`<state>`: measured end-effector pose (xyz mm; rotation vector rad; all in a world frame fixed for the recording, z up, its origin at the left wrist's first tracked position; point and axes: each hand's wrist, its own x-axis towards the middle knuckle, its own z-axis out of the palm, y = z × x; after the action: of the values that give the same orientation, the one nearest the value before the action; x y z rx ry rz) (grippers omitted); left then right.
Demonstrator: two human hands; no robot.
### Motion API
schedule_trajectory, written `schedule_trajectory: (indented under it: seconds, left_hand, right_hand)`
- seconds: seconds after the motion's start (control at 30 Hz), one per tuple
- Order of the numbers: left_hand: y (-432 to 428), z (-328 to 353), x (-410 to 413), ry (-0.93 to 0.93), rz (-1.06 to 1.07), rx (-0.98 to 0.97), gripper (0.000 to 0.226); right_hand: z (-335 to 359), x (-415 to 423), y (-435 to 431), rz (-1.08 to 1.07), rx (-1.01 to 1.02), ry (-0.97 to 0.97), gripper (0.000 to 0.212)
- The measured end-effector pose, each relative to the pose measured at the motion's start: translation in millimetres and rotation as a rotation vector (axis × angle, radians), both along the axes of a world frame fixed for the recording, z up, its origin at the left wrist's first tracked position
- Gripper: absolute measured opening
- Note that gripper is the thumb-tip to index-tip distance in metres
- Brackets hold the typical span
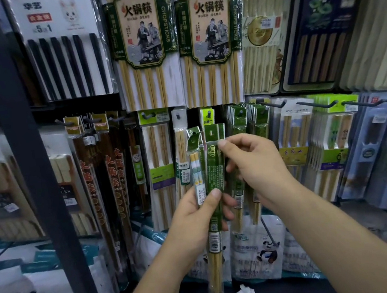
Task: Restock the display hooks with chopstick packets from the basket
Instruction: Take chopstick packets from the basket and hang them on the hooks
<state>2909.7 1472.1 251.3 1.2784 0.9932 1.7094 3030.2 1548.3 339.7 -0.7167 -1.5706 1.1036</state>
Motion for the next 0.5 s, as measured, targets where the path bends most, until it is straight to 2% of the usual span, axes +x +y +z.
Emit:
schedule_trajectory:
  seconds: [0.2, 0.37, 0.5]
  left_hand:
    - [-1, 2, 2, -0.072, -0.031, -0.027, 0.025]
    - [2, -1, 0, -0.129, 0.051, -0.058, 0.022]
    - [2, 0, -1, -0.107, 0.060, -0.030, 0.024]
  right_hand:
    - [1, 2, 0, -0.030, -0.016, 0.021, 0.019]
    - [14, 7, 6, -0.126, 0.021, 0.114, 0.028]
    - [20, 7, 15, -0.189, 0.067, 0.124, 0.034]
